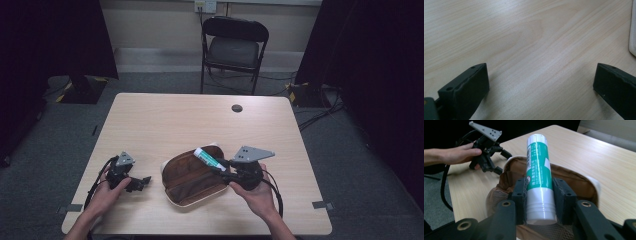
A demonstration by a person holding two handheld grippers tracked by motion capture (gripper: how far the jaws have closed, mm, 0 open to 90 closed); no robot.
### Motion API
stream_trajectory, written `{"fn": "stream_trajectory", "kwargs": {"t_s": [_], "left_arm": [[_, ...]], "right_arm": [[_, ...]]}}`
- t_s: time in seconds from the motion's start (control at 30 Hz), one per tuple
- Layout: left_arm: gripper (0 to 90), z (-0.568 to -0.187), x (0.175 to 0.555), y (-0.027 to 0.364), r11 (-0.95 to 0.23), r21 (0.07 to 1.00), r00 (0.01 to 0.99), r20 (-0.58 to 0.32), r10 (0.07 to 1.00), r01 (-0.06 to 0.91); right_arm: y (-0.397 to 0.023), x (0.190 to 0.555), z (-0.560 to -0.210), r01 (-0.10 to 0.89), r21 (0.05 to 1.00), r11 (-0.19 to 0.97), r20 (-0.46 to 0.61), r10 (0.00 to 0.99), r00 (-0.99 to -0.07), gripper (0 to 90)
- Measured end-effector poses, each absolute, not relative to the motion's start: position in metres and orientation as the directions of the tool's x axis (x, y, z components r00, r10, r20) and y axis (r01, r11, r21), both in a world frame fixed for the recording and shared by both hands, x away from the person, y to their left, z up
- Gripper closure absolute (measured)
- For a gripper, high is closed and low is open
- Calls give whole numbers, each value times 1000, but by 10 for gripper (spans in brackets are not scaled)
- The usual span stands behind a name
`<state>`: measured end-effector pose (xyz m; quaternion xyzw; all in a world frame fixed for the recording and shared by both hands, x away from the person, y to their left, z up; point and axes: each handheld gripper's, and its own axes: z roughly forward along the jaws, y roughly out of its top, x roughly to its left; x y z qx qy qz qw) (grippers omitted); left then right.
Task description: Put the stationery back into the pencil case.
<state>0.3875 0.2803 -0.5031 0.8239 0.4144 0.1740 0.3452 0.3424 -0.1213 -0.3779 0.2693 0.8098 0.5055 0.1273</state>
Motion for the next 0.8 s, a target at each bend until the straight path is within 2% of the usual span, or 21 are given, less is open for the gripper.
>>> {"fn": "stream_trajectory", "kwargs": {"t_s": [0.8], "left_arm": [[0, -503, 388, 280, -419, 714, 596, 2, 803, 562]], "right_arm": [[-72, 352, -416, 324, 822, 468, 76, 473, -878, 655]]}}
